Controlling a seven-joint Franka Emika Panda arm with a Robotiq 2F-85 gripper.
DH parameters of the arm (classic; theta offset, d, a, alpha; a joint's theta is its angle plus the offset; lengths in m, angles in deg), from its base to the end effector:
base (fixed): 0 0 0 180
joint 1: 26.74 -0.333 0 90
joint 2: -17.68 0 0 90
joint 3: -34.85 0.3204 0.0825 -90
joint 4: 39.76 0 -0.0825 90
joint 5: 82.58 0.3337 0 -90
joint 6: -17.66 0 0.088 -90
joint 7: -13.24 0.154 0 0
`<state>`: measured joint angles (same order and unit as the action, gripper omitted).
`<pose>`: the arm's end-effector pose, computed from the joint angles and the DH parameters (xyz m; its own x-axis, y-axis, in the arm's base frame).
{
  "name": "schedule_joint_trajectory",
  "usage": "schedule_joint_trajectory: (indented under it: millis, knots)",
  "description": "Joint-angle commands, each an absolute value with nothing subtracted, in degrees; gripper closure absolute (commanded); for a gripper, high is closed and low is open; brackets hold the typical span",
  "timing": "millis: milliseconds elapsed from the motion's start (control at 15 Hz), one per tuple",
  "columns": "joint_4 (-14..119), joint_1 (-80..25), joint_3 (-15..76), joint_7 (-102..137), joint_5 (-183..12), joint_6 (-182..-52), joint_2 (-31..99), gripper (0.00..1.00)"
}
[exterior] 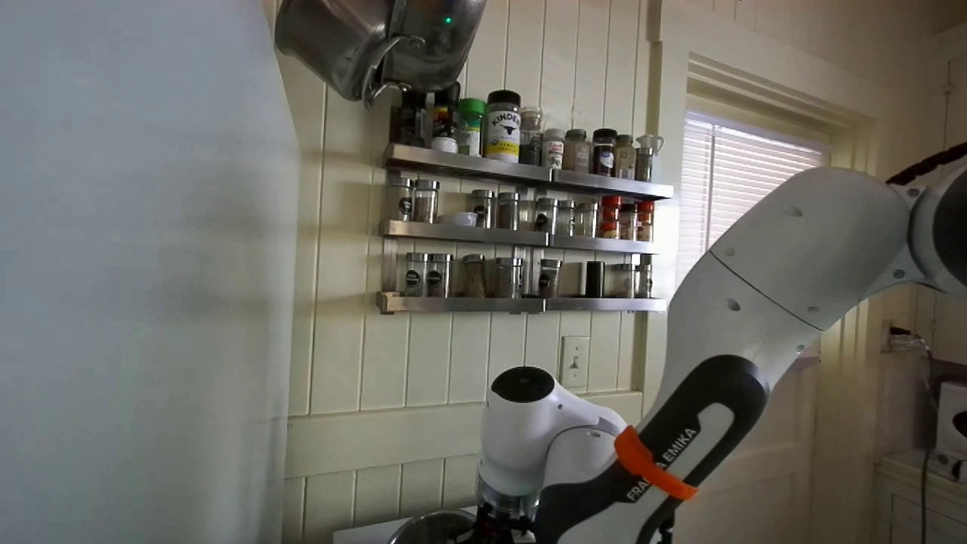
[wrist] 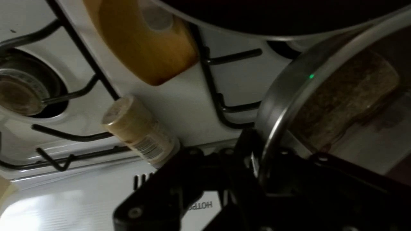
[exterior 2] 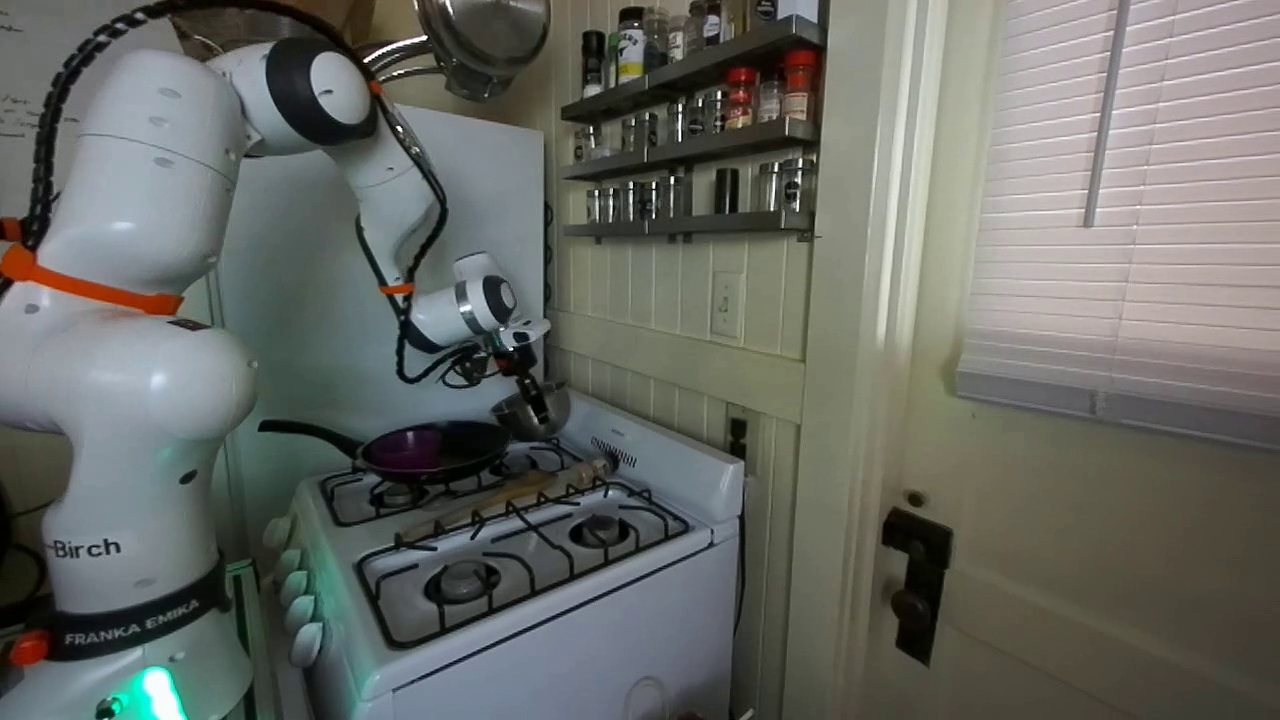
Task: Put the purple bowl on the pan then move the silver bowl to the right.
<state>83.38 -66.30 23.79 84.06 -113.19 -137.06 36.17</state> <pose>0.4976 0.2803 0.2719 0.8896 -0.2368 0.3906 -0.2587 -0.9660 0.0036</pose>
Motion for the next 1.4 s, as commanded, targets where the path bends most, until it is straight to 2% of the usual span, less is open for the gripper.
schedule_joint_trajectory:
  millis: [0,67,133,333,600,800,867,1000,1067,1333]
  knots:
    - [90.22,-72.94,17.69,99.33,-125.02,-134.99,28.56,0.98]
    - [91.18,-74.08,16.63,103.08,-128.32,-134.36,27.42,0.98]
    - [91.87,-69.75,21.47,107.78,-133.24,-132.25,25.71,0.98]
    - [95.14,-65.74,28.02,118.02,-139.58,-125.83,20.94,0.98]
    - [103.05,-58.56,37.53,130.31,-140.46,-120.86,13.17,0.98]
    - [109.19,-52.92,43.02,132.09,-138.42,-123.65,8.37,0.98]
    - [104.17,-51.67,44.79,130.30,-137.98,-121.79,13.94,0.92]
    - [107.25,-50.15,46.13,130.32,-137.76,-122.27,11.31,0.92]
    - [107.93,-49.84,46.28,130.29,-137.71,-122.41,10.65,0.98]
    - [113.37,-45.26,47.19,138.66,-139.90,-125.67,2.61,0.98]
